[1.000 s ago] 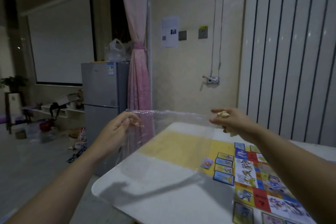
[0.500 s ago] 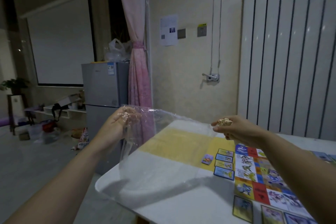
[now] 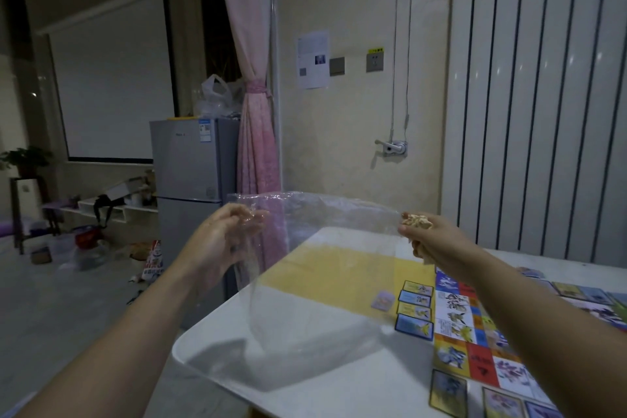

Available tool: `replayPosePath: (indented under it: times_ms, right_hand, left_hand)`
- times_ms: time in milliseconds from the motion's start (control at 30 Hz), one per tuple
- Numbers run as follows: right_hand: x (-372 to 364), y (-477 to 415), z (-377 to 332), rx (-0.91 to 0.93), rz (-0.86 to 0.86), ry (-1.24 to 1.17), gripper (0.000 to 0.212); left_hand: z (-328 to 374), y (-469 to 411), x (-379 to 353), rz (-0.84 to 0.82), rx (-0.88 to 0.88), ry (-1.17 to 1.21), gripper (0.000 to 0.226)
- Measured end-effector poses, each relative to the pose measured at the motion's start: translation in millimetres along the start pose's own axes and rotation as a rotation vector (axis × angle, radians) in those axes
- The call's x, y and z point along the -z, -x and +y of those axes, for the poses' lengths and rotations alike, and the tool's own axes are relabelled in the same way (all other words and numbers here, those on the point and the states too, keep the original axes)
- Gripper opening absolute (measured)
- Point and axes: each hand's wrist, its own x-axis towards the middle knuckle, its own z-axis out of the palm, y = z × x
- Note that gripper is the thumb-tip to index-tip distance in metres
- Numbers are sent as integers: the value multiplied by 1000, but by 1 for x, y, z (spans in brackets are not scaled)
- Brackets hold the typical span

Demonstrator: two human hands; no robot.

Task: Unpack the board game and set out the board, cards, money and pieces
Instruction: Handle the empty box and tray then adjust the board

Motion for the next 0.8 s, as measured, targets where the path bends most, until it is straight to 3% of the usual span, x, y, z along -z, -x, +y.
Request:
replayPosePath:
  times_ms: [133, 300, 400, 533, 633, 700, 800]
  right_hand:
    - [-5, -1, -14, -32, -84, -194, 55]
    - [-4, 3, -20, -45, -167, -205, 21]
    - [4, 4, -21, -38, -132, -233, 19]
    - [13, 8, -32, -38, -95, -391, 16]
    - [15, 10, -44, -7, -70, -359, 18]
    - [14, 8, -50, 68, 63, -215, 18]
    - [13, 3, -60, 246, 301, -41, 19]
  left_hand:
    - [6, -1, -4, -32, 20, 105, 32]
    - [2, -3, -8, 41, -4, 213, 28]
    - [-2, -4, -1, 56, 23, 199, 26]
    - [-8, -6, 1, 153, 94, 64, 30]
    - [-10, -9, 2, 206, 159, -21, 31]
    - [-11, -8, 5, 148, 213, -190, 31]
    - [-4, -6, 12, -43, 319, -508, 62]
